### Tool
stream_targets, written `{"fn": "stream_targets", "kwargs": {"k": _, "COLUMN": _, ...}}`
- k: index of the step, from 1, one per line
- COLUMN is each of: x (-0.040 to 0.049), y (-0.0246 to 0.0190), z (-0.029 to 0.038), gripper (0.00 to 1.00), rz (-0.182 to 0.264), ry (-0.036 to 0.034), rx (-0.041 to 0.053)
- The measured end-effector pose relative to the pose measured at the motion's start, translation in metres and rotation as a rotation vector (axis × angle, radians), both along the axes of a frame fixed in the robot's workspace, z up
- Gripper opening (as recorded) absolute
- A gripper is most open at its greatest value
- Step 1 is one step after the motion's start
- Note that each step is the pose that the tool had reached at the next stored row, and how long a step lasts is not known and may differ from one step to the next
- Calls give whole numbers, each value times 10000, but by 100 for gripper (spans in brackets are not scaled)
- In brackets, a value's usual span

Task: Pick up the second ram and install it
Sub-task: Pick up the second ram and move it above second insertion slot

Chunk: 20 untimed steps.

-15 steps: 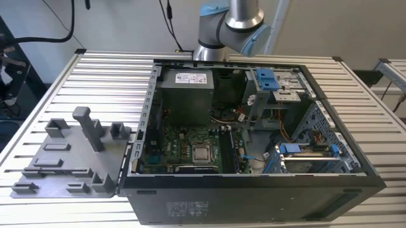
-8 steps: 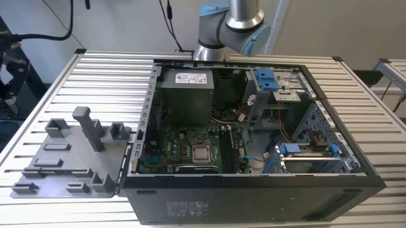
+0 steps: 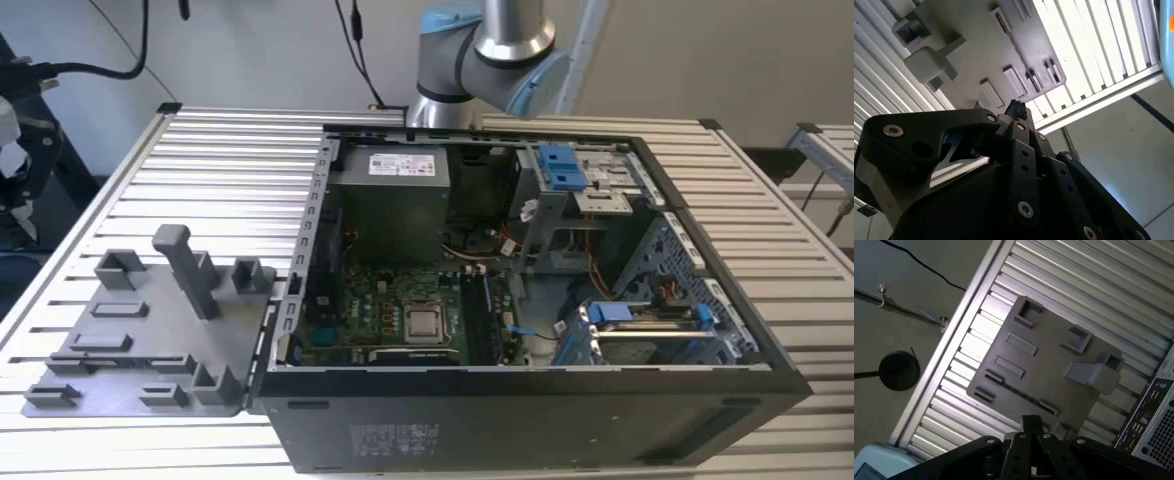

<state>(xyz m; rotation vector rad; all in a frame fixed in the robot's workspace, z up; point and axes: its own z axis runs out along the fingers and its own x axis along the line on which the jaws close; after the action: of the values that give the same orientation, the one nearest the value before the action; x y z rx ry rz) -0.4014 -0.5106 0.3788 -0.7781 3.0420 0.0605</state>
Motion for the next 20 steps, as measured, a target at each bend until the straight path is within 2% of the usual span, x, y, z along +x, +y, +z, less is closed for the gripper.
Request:
{"fn": "stream_targets", "kwargs": {"k": 15, "x": 0, "y": 0, "z": 0, "gripper": 11, "rz": 1593, "ry": -1, "rx": -2}}
{"fn": "stream_targets", "kwargs": {"k": 20, "x": 0, "y": 0, "z": 0, "gripper": 11, "rz": 1772, "ry": 0, "rx": -2}}
